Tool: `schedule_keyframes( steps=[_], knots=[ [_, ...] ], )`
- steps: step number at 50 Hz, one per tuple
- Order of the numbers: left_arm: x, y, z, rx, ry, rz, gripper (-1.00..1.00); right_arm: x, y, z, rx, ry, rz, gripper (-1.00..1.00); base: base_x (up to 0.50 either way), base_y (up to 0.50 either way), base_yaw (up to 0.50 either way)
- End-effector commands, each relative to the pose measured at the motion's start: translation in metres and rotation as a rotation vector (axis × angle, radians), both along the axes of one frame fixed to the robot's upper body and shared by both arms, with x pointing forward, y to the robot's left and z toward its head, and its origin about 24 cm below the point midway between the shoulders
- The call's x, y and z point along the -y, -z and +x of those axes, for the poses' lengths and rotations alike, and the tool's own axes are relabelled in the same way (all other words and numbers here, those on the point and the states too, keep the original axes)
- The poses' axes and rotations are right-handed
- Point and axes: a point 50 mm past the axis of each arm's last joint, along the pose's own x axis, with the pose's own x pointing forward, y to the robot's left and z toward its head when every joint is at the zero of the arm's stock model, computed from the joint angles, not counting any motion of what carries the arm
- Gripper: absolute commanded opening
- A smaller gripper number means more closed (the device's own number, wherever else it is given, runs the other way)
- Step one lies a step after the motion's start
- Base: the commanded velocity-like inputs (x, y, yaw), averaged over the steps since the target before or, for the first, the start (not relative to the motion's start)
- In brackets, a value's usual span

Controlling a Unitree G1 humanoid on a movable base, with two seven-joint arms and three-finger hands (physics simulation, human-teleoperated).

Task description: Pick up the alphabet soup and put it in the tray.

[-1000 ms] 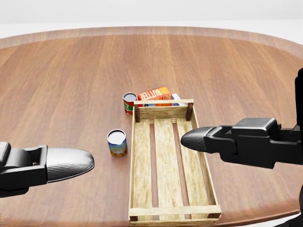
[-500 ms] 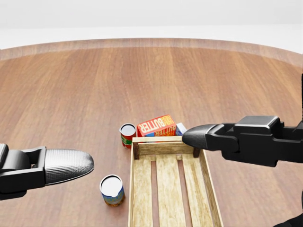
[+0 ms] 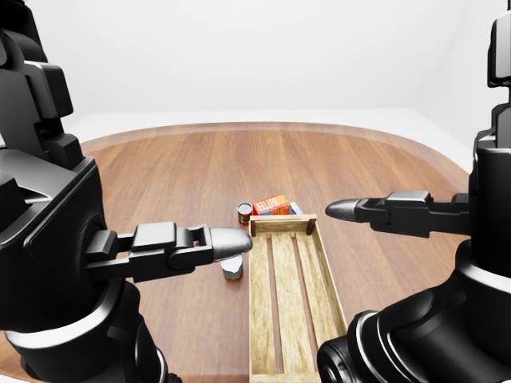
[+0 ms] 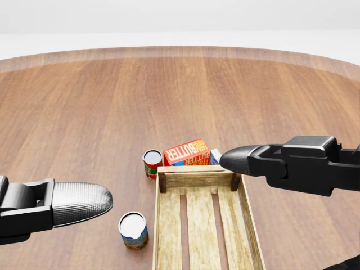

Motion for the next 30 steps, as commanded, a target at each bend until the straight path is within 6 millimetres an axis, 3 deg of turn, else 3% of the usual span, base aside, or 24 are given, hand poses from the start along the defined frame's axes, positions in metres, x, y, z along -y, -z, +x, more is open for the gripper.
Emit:
schedule_keyframes(
  steps=[1, 9, 21, 30],
  knots=[
    [0.001, 0.002, 0.0, -0.021, 0.045, 0.009, 1.0, 0.0, 0.0, 0.0, -0.002, 0.004, -0.004, 1.0, 0.0, 0.0, 0.0],
    [0.003, 0.008, 0.007, -0.073, 0.04, 0.014, 1.0, 0.001, 0.001, 0.001, -0.007, 0.005, -0.007, 1.0, 0.0, 0.0, 0.0],
    [-0.001, 0.024, 0.046, -0.265, 0.027, 0.081, 1.0, 0.0, 0.003, 0.001, -0.014, -0.013, -0.019, 1.0, 0.0, 0.0, 0.0],
    [-0.002, 0.041, 0.056, -0.372, 0.037, 0.097, 1.0, 0.0, 0.003, 0.001, -0.014, -0.014, -0.021, 1.0, 0.0, 0.0, 0.0]
  ],
)
